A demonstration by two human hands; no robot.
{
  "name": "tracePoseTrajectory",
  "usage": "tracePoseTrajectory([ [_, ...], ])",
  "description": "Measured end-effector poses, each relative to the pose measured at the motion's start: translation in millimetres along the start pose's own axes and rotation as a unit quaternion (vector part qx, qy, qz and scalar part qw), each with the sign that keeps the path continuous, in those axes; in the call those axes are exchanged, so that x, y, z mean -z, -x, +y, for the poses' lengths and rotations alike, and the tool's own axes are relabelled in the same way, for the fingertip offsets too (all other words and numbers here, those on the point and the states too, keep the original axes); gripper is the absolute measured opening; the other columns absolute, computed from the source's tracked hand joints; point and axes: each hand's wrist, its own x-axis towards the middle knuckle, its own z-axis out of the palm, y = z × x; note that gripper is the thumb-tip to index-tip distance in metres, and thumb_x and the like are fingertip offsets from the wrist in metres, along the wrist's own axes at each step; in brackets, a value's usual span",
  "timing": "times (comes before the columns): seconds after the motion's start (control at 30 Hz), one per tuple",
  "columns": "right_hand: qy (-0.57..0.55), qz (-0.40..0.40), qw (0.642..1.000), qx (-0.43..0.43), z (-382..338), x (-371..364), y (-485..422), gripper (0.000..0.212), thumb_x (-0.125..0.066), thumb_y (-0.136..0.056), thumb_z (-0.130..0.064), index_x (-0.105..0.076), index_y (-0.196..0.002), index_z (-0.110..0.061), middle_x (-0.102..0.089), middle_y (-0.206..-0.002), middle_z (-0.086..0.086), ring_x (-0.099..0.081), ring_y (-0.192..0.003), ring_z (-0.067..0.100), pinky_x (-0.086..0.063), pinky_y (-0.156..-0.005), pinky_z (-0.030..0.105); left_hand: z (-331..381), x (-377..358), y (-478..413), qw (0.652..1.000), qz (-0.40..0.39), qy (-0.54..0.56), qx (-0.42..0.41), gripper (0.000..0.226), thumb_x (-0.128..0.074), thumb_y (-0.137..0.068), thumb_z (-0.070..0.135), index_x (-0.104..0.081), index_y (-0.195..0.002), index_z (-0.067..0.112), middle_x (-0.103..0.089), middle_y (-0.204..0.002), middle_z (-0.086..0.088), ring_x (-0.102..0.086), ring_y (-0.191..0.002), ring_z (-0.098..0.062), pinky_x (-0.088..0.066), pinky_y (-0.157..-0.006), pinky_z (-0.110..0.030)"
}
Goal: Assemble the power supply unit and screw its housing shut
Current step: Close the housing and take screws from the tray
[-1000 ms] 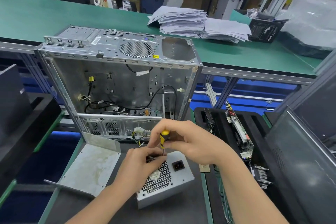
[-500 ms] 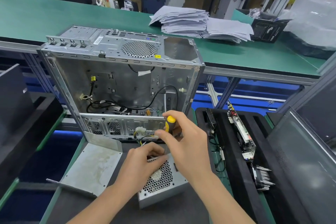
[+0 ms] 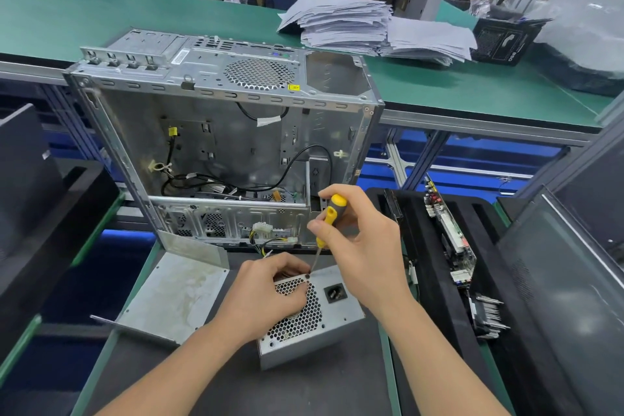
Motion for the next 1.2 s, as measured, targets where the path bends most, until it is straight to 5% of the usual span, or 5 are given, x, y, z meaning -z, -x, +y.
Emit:
tracePoseTrajectory([
  [0.53, 0.009, -0.221, 0.974, 0.046, 4.4, 12.9, -15.4, 0.056, -0.071, -0.095, -0.009, -0.059, -0.137, -0.044, -0.073, -0.101, -0.009, -0.071, -0.104, 0.014, -0.053, -0.088, 0.017, -1.7, 2.0, -2.2, 1.000, -0.009, 0.001, -0.002, 0.020, -0.069, -0.073, 0.049, -0.069, -0.093, 0.049, -0.072, -0.095, 0.030, -0.068, -0.097, 0.007, -0.044, -0.083, -0.002],
  [0.9, 0.223, 0.021, 0.971, 0.086, 2.6, -14.2, -5.0, 0.031, -0.071, -0.097, -0.044, -0.055, -0.093, -0.018, -0.050, -0.072, -0.008, -0.052, -0.064, 0.017, -0.048, -0.059, 0.033, -1.2, 1.7, -3.4, 0.999, -0.004, 0.032, 0.005, 0.014, -0.084, -0.083, 0.033, -0.077, -0.093, 0.039, -0.075, -0.090, 0.026, -0.070, -0.091, 0.004, -0.046, -0.079, -0.006],
  [0.97, 0.149, -0.031, 0.983, 0.102, 4.4, -7.1, -7.2, 0.010, -0.067, -0.101, -0.029, -0.062, -0.106, -0.022, -0.060, -0.089, -0.012, -0.061, -0.080, 0.014, -0.054, -0.068, 0.032, -0.7, 2.0, -3.1, 0.999, -0.004, 0.043, 0.006, 0.011, -0.084, -0.085, 0.033, -0.079, -0.094, 0.037, -0.076, -0.090, 0.024, -0.071, -0.090, 0.002, -0.048, -0.078, -0.009],
  [1.07, -0.025, -0.222, 0.971, 0.080, 2.4, 12.6, -16.0, 0.044, -0.059, -0.099, -0.001, -0.059, -0.136, -0.026, -0.067, -0.128, -0.011, -0.065, -0.122, 0.018, -0.058, -0.095, 0.037, 1.2, 1.4, -2.9, 0.998, 0.003, 0.059, 0.014, 0.005, -0.084, -0.086, 0.033, -0.079, -0.087, 0.036, -0.076, -0.087, 0.021, -0.071, -0.085, 0.000, -0.050, -0.074, -0.013],
  [1.2, -0.095, -0.338, 0.934, 0.061, -0.9, 21.9, -22.9, 0.045, -0.058, -0.094, 0.014, -0.067, -0.125, -0.017, -0.070, -0.124, -0.001, -0.066, -0.123, 0.027, -0.054, -0.103, 0.037, 2.1, 1.6, -1.9, 0.998, 0.007, 0.063, 0.011, 0.009, -0.082, -0.087, 0.032, -0.078, -0.082, 0.038, -0.076, -0.082, 0.018, -0.068, -0.074, 0.000, -0.044, -0.066, -0.012],
])
